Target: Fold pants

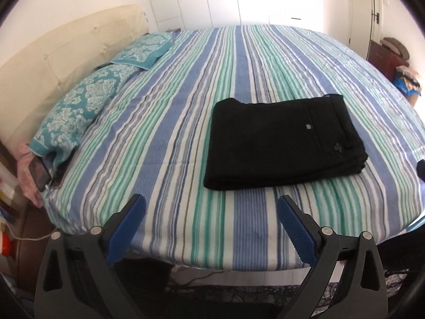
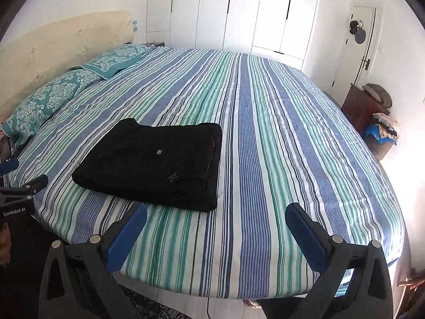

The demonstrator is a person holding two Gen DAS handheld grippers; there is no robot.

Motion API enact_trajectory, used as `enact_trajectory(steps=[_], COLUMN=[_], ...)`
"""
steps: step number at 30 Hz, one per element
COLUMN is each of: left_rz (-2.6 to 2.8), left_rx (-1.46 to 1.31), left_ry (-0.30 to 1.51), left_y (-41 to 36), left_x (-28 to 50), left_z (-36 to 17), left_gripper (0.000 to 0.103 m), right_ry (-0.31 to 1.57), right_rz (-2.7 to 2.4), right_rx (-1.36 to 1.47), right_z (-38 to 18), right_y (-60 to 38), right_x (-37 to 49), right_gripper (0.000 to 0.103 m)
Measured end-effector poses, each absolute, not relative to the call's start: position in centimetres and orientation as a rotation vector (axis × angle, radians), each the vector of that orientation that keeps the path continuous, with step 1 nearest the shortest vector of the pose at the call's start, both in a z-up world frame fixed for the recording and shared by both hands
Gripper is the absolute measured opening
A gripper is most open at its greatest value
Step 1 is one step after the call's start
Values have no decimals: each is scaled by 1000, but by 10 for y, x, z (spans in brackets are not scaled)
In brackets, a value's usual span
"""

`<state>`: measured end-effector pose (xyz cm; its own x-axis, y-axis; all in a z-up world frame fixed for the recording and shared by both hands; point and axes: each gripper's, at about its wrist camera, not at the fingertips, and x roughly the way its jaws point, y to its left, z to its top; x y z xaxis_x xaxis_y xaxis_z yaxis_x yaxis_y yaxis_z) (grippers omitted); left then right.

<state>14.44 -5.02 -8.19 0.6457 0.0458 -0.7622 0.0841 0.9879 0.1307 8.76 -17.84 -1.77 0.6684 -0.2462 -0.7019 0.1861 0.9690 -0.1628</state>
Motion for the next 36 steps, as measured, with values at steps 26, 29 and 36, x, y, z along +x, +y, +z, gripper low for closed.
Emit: enact_trajectory(steps=[26,29,36], left_rz=[-103,-111,-120], left_rx=[71,75,88], left_ry=[886,887,887], left_y=[-56,-58,-61], left_x=[111,111,110], left_z=[-59,-59,-60], left_gripper=[100,100,100], right_ry=[781,785,790], right_rz=[-278,-278,-277], right_rx=[-68,-70,-70], right_z=[1,-1,-2], right_y=[-138,-138,-138], right_x=[61,61,60], right_gripper=[103,103,103])
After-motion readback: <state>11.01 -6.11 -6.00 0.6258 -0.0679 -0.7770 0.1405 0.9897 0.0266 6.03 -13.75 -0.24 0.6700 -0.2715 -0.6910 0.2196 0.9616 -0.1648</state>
